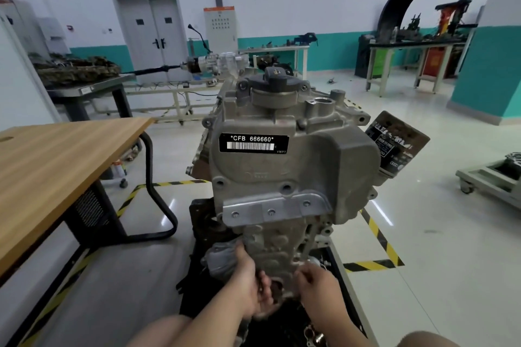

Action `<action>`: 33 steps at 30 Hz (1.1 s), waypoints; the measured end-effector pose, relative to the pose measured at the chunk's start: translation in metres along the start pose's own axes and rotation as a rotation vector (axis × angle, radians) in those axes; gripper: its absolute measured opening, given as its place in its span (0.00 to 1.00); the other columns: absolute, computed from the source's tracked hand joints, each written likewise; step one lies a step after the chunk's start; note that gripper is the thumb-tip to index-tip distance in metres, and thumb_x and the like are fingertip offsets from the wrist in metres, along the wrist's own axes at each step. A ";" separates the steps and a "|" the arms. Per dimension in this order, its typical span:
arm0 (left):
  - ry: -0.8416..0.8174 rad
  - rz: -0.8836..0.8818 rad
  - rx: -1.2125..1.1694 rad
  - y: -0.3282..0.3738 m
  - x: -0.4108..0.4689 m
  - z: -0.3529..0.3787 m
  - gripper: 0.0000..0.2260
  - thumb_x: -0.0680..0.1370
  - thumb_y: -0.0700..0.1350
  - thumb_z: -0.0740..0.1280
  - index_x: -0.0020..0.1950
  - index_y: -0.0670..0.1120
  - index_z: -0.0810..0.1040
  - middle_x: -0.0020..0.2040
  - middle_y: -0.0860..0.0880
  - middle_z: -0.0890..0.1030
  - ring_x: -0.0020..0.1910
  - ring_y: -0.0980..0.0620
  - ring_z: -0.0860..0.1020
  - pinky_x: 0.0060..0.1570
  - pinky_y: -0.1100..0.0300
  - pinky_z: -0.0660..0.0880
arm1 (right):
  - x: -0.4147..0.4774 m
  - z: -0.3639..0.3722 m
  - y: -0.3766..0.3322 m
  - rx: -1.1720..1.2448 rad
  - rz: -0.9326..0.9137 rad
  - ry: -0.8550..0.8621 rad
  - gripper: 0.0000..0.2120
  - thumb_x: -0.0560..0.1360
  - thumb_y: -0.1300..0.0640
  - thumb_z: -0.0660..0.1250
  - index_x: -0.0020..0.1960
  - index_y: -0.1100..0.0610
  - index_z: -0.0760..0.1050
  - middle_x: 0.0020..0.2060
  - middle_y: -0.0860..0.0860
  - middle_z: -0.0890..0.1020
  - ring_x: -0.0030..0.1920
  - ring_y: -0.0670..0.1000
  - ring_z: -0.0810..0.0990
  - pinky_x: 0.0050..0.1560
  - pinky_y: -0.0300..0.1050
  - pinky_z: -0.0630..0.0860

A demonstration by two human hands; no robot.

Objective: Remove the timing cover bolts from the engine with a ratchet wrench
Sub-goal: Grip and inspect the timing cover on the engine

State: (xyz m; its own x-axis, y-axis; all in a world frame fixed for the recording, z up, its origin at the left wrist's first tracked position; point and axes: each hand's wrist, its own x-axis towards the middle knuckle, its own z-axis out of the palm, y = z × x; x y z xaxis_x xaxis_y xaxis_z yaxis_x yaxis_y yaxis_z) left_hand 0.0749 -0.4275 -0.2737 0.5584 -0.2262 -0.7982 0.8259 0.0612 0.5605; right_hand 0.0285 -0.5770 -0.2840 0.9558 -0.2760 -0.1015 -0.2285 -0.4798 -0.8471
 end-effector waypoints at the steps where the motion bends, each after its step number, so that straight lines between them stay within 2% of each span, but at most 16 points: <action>1: 0.090 0.057 -0.068 0.013 0.003 0.005 0.38 0.69 0.78 0.39 0.26 0.46 0.66 0.22 0.50 0.67 0.20 0.51 0.64 0.28 0.64 0.66 | 0.005 -0.002 0.007 0.077 0.068 0.021 0.07 0.76 0.59 0.66 0.43 0.51 0.81 0.34 0.48 0.82 0.35 0.45 0.79 0.35 0.36 0.72; 2: 0.113 0.102 -0.079 0.013 0.003 0.008 0.38 0.69 0.78 0.39 0.26 0.47 0.66 0.22 0.50 0.67 0.21 0.51 0.64 0.28 0.64 0.66 | 0.009 -0.003 0.012 0.165 0.134 0.045 0.07 0.76 0.61 0.65 0.43 0.54 0.81 0.36 0.51 0.83 0.36 0.50 0.79 0.37 0.40 0.73; 3: 0.132 0.067 -0.039 0.018 0.000 0.009 0.38 0.68 0.78 0.39 0.26 0.47 0.66 0.22 0.50 0.67 0.21 0.51 0.64 0.29 0.64 0.66 | 0.014 -0.005 0.017 0.225 0.190 0.075 0.08 0.76 0.63 0.65 0.42 0.57 0.81 0.36 0.53 0.83 0.35 0.52 0.79 0.37 0.42 0.72; 7: 0.174 0.127 -0.072 0.013 -0.004 0.011 0.38 0.68 0.79 0.41 0.24 0.46 0.67 0.23 0.50 0.67 0.19 0.51 0.65 0.30 0.64 0.67 | 0.021 -0.004 0.025 0.337 0.322 0.120 0.09 0.74 0.66 0.64 0.36 0.62 0.79 0.29 0.53 0.81 0.28 0.51 0.75 0.31 0.40 0.69; 11: 0.213 0.093 -0.082 0.015 -0.007 0.012 0.38 0.69 0.78 0.41 0.28 0.45 0.67 0.23 0.49 0.67 0.20 0.51 0.64 0.29 0.63 0.67 | 0.023 0.005 0.032 0.391 0.422 0.118 0.06 0.73 0.66 0.64 0.43 0.62 0.81 0.29 0.54 0.80 0.27 0.52 0.75 0.30 0.39 0.69; 14: 0.215 0.088 -0.069 0.015 -0.005 0.013 0.38 0.70 0.77 0.41 0.28 0.45 0.66 0.23 0.50 0.67 0.20 0.51 0.64 0.29 0.63 0.68 | 0.028 0.012 0.039 0.406 0.429 0.120 0.06 0.72 0.66 0.65 0.40 0.59 0.80 0.33 0.56 0.82 0.32 0.54 0.76 0.37 0.46 0.71; 17: 0.221 0.074 -0.076 0.015 -0.004 0.012 0.38 0.70 0.77 0.41 0.25 0.46 0.66 0.23 0.49 0.68 0.19 0.51 0.64 0.29 0.63 0.68 | 0.038 0.020 0.043 0.371 0.439 0.106 0.08 0.71 0.65 0.66 0.35 0.58 0.79 0.31 0.56 0.81 0.33 0.56 0.76 0.38 0.47 0.72; 22: 0.225 0.087 -0.049 0.016 -0.003 0.014 0.35 0.71 0.76 0.41 0.28 0.47 0.65 0.23 0.50 0.67 0.18 0.51 0.64 0.30 0.62 0.67 | 0.048 0.031 0.043 0.360 0.458 0.145 0.05 0.70 0.63 0.68 0.41 0.58 0.83 0.37 0.55 0.84 0.42 0.58 0.82 0.44 0.45 0.75; 26: 0.229 0.090 -0.045 0.016 -0.005 0.015 0.35 0.71 0.76 0.40 0.28 0.47 0.65 0.23 0.50 0.67 0.20 0.51 0.64 0.30 0.62 0.67 | 0.045 0.036 0.045 0.425 0.458 0.241 0.08 0.71 0.63 0.69 0.35 0.55 0.81 0.30 0.52 0.83 0.38 0.56 0.82 0.41 0.47 0.76; 30: 0.224 0.102 -0.048 0.015 -0.008 0.016 0.35 0.72 0.76 0.40 0.29 0.47 0.65 0.22 0.50 0.66 0.22 0.51 0.63 0.31 0.62 0.66 | 0.046 0.043 0.044 0.509 0.494 0.320 0.04 0.73 0.60 0.69 0.42 0.58 0.82 0.40 0.54 0.85 0.45 0.57 0.82 0.48 0.48 0.77; 33: 0.220 0.113 -0.050 0.015 -0.011 0.017 0.35 0.73 0.75 0.40 0.30 0.47 0.65 0.22 0.50 0.65 0.23 0.51 0.62 0.32 0.61 0.64 | 0.048 0.046 0.043 0.610 0.514 0.344 0.04 0.74 0.61 0.68 0.44 0.59 0.82 0.37 0.55 0.84 0.41 0.55 0.81 0.42 0.45 0.74</action>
State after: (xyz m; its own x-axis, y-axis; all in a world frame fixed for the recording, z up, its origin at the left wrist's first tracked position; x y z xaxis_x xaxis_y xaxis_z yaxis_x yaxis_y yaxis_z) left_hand 0.0798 -0.4401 -0.2526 0.6463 0.0014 -0.7631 0.7571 0.1231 0.6416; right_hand 0.0728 -0.5721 -0.3497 0.6296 -0.6198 -0.4684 -0.3835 0.2763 -0.8812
